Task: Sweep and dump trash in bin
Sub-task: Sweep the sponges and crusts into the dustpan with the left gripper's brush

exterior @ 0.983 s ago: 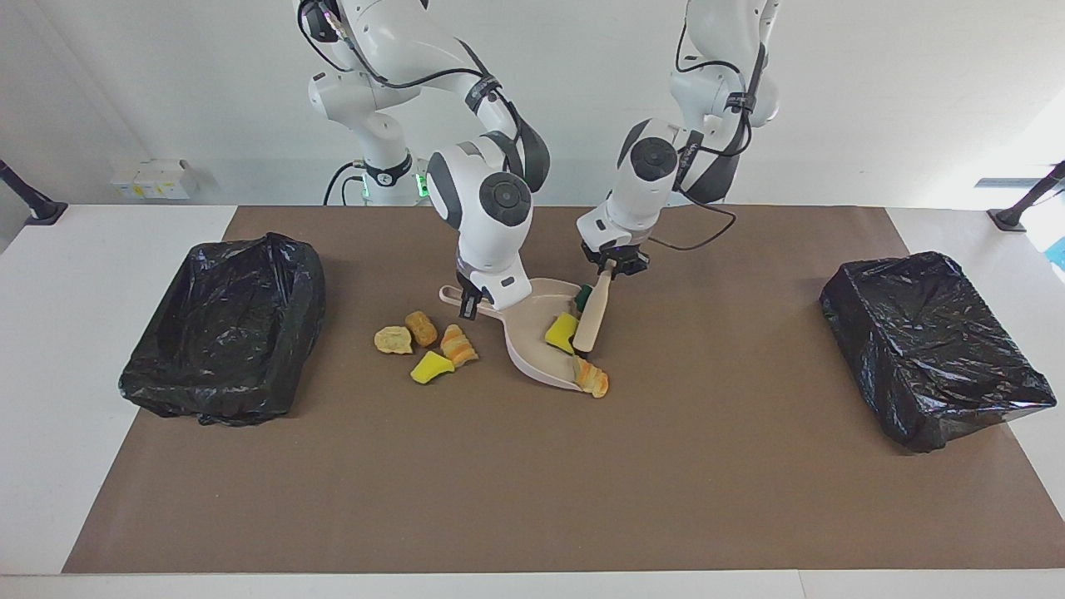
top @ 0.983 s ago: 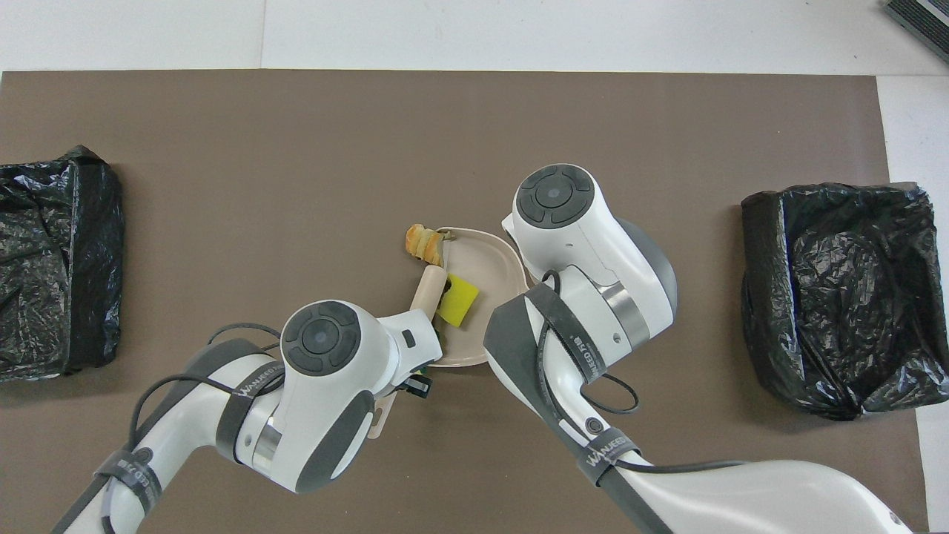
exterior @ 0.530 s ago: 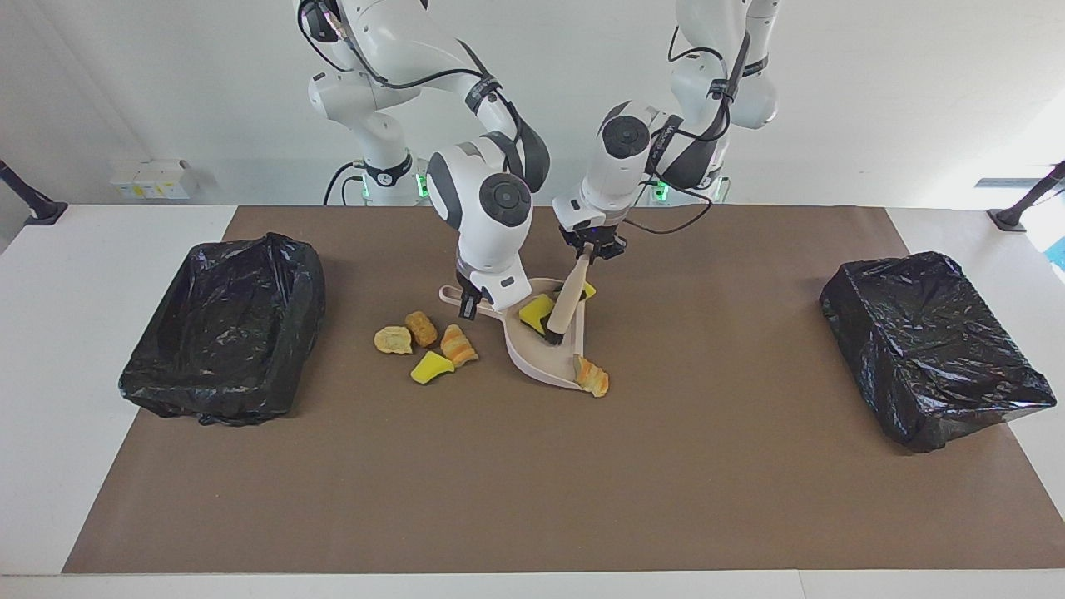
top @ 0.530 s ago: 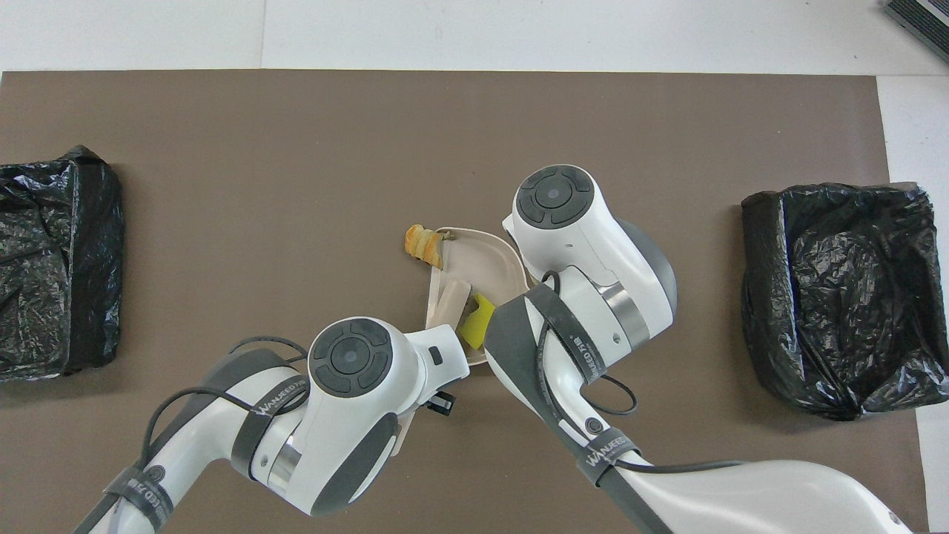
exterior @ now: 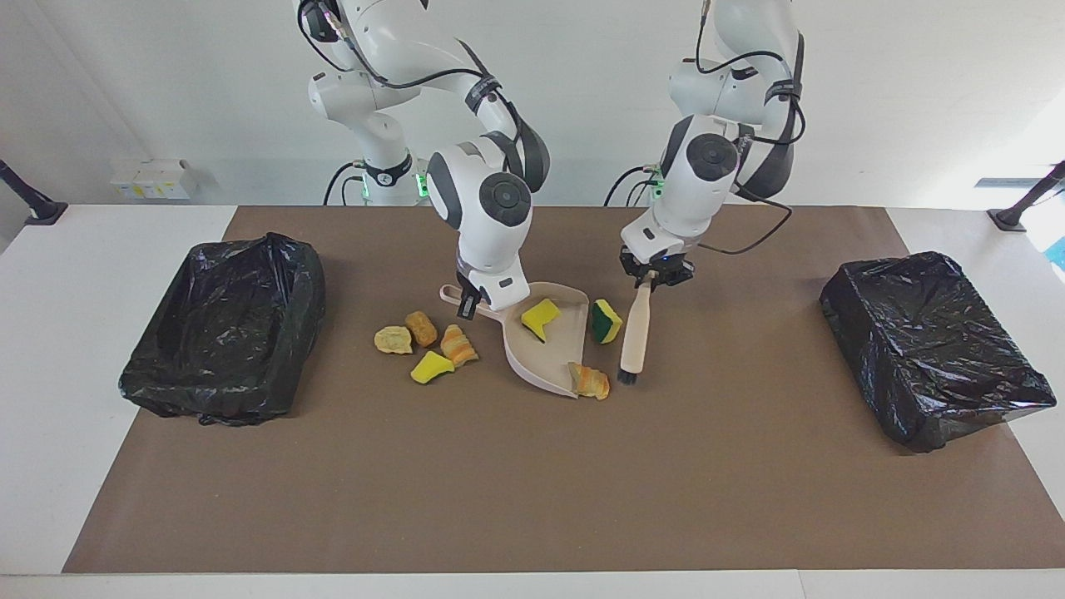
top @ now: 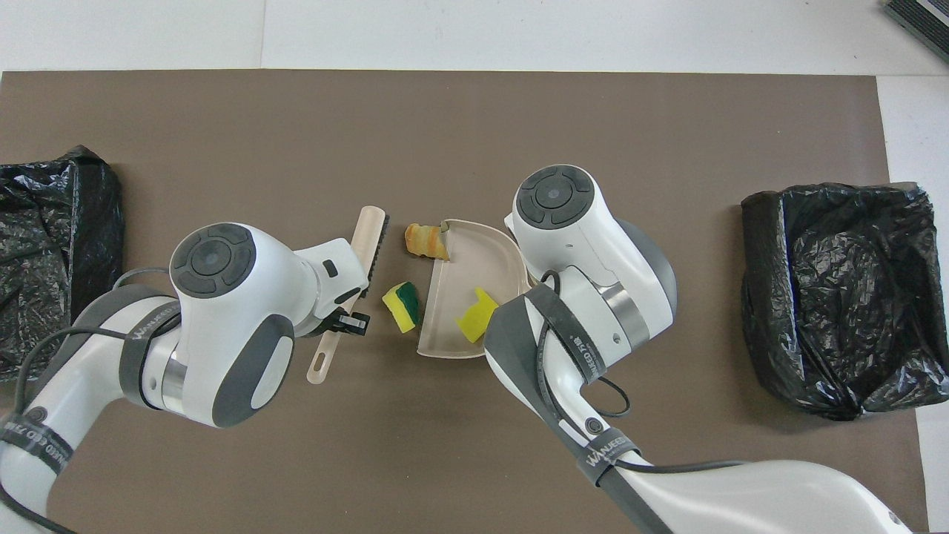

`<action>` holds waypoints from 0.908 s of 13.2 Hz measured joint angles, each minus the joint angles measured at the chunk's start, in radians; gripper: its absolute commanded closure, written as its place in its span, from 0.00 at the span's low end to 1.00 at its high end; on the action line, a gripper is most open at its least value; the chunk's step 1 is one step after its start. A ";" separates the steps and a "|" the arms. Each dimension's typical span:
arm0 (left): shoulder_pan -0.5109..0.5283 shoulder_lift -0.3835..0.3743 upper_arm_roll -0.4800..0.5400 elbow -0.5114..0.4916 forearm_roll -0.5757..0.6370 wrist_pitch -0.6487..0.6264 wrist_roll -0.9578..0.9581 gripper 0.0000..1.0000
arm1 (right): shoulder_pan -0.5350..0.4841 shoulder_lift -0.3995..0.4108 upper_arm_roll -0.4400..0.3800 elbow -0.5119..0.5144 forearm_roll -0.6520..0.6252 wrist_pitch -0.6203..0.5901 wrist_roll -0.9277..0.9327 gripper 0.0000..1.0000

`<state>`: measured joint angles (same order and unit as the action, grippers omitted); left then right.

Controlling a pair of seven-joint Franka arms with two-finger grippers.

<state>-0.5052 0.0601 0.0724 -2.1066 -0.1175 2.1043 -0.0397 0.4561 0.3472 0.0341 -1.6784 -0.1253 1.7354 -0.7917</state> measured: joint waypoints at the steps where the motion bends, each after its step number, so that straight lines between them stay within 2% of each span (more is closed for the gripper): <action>1: 0.012 0.035 0.000 0.012 0.000 0.022 0.009 1.00 | 0.000 0.000 0.000 -0.001 0.000 0.002 0.001 1.00; 3: 0.013 0.113 -0.011 0.056 -0.001 0.040 0.010 1.00 | -0.001 -0.001 0.000 -0.008 0.000 0.010 0.001 1.00; 5: -0.001 0.155 -0.034 0.095 -0.003 0.043 0.009 1.00 | -0.002 -0.004 0.000 -0.019 0.000 0.020 0.002 1.00; 9: -0.128 0.146 -0.050 0.104 -0.011 -0.006 -0.054 1.00 | -0.002 -0.010 0.000 -0.029 0.000 0.028 0.005 1.00; 12: -0.176 0.118 -0.068 0.109 -0.029 -0.065 -0.112 1.00 | -0.002 -0.010 0.000 -0.031 0.000 0.029 0.007 1.00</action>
<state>-0.6813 0.1779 0.0039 -1.9975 -0.1463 2.0396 -0.1521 0.4542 0.3375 0.0340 -1.7095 -0.1248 1.7648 -0.7849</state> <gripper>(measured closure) 0.740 0.683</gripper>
